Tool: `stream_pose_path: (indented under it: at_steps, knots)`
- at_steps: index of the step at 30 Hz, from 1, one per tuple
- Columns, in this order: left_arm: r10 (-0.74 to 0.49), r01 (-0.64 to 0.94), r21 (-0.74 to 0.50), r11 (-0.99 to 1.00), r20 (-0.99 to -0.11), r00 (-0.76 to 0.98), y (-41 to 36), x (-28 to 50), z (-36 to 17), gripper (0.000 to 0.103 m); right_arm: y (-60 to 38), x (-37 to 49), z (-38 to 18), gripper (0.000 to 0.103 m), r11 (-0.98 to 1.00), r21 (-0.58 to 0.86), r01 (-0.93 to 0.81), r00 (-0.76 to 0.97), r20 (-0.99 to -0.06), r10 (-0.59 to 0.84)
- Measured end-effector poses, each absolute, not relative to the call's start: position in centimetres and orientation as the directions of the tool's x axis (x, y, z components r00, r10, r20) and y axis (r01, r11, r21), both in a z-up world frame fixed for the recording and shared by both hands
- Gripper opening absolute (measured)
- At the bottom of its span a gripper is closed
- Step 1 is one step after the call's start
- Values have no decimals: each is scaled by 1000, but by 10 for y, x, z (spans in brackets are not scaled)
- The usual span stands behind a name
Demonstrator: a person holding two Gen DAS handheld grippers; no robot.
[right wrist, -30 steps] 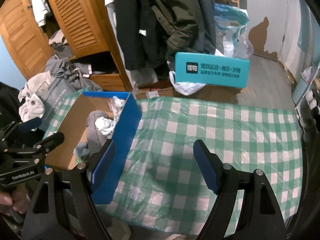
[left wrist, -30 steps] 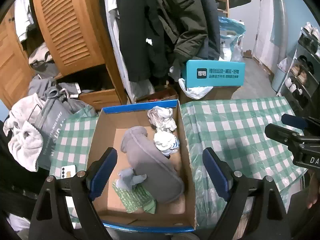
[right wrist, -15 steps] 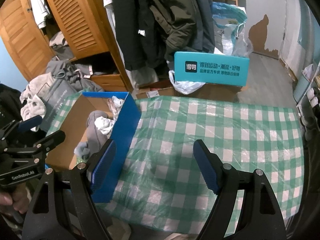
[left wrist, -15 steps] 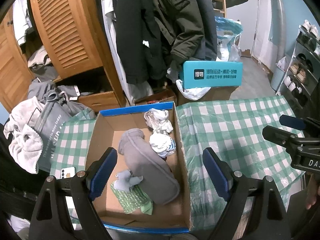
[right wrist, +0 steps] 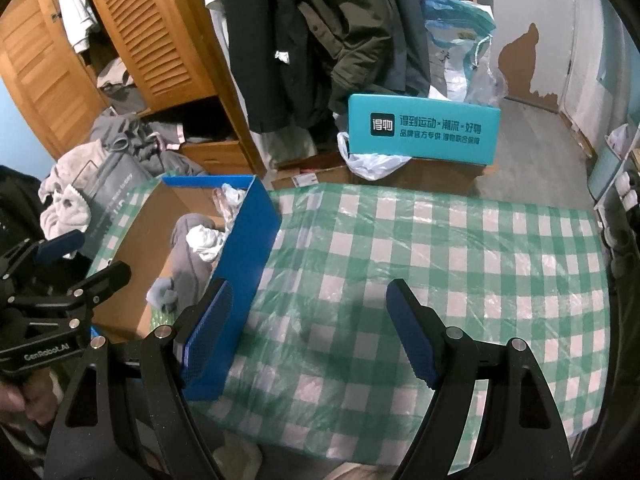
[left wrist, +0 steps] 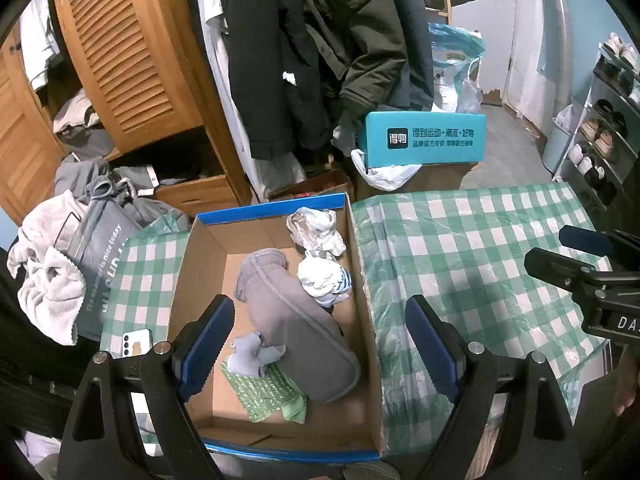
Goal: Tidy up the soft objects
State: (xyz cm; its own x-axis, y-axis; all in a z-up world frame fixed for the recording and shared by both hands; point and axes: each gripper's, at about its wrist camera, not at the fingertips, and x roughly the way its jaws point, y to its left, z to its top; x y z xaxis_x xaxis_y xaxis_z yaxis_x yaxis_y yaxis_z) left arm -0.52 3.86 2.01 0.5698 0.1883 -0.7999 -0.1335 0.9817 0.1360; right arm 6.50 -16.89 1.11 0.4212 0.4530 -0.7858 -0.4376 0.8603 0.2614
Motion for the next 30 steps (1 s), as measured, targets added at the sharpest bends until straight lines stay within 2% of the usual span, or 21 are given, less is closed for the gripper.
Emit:
stream_pose_path:
  at_steps: [30]
  knots:
    - [183,-125,135,983,-797,576,36,-6,19,88,-169,65,11,79,861,258,-438,419,-789,450]
